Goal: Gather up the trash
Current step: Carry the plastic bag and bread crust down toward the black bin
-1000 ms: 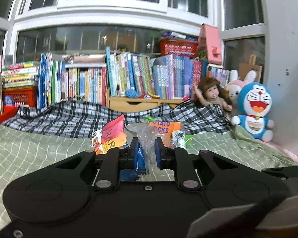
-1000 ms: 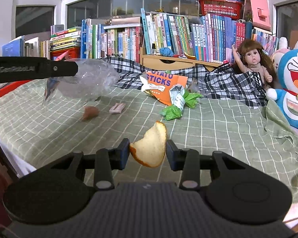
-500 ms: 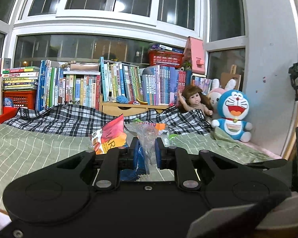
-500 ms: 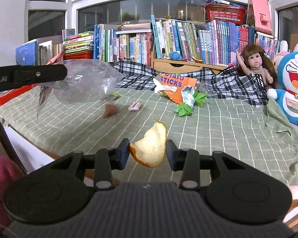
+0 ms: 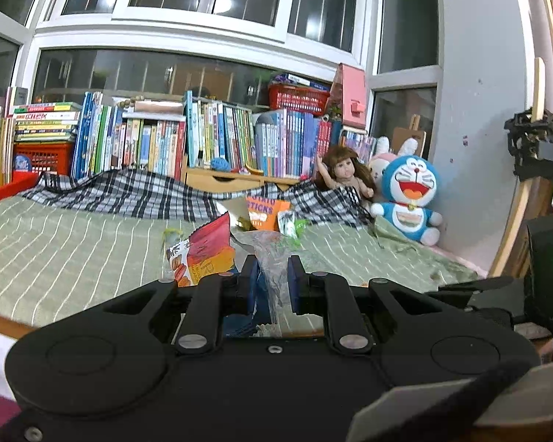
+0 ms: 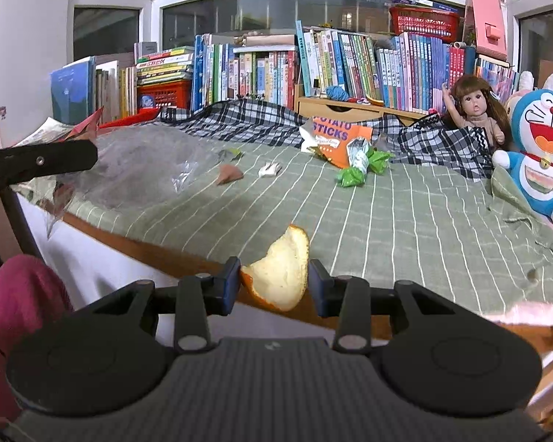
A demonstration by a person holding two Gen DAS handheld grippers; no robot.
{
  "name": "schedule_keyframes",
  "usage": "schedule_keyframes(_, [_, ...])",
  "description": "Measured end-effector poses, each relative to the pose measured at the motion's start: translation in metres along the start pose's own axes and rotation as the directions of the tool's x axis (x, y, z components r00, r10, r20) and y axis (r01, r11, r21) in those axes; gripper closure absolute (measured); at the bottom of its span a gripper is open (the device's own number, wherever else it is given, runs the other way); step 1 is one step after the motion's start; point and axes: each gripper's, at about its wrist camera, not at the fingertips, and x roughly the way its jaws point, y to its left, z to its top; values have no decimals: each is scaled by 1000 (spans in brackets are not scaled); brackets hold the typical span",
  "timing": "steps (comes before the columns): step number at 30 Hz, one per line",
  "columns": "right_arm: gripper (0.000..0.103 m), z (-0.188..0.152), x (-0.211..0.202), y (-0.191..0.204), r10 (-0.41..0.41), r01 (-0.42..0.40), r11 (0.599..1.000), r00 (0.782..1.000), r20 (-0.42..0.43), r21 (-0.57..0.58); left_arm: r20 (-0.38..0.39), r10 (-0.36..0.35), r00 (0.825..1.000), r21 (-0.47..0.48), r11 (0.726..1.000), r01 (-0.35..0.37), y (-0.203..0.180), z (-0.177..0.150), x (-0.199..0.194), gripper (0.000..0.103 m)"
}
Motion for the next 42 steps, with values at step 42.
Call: schedule_keyframes(42, [58,-86,69,19,84,-82,996,921,-382,23,-554,-12,832,-150,985,-86,15,-137,67,88])
